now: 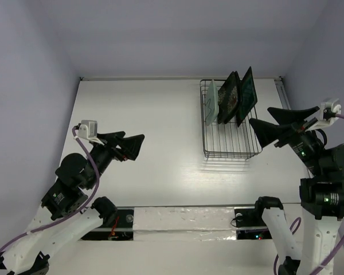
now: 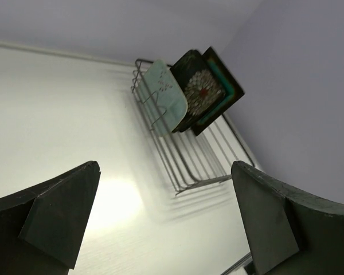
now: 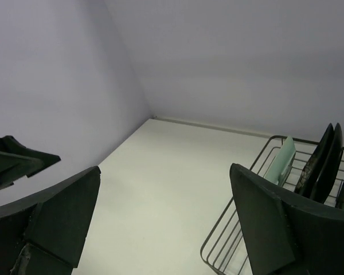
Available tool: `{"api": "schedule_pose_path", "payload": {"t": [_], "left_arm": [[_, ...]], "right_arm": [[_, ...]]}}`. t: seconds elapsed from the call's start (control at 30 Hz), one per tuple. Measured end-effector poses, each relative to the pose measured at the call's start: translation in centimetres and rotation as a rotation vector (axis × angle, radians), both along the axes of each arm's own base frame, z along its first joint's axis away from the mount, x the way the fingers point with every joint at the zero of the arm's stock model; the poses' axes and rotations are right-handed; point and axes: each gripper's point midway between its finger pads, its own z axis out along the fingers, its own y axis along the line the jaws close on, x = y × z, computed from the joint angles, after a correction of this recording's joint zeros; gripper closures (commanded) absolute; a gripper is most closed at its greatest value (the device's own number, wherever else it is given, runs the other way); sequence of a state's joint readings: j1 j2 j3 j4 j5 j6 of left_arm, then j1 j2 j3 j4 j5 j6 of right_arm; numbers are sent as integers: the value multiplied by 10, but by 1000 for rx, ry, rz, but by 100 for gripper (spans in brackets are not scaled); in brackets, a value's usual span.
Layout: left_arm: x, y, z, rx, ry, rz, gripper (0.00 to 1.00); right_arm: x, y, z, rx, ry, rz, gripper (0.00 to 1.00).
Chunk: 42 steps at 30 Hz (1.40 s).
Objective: Unload the plates from the dish rack
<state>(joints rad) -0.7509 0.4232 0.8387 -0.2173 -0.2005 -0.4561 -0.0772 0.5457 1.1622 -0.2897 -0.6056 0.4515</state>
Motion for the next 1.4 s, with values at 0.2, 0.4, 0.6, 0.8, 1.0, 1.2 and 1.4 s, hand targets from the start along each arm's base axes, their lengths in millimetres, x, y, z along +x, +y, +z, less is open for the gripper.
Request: {"api": "schedule_pose_path", "payload": {"t": [0.2,0.4,0.6,0.8,1.0,1.2,1.4], "left_arm": [[7,-1,-19,67,43,19,1],[9,4,-20,83,34,43,1],[11,15,-29,112,57,97,78],[11,24,-55,160,103,137,95],[10,28,-74,186,133,148,79],[6,31,-70,158,114,146,50],[7,29,-73,163,120,139,44]], "right_arm": [[24,7,-9,20,72,50,100],[38,68,-17,12,172,242,100],[87,123,-28,-93,263,146,100],[157,112,-109,-281,449,-168,62],[191,89,-157,-443,557,-388,43],[223,59,-175,-476,617,-483,39],[276,55,-206,-531,689,-516,39]]}}
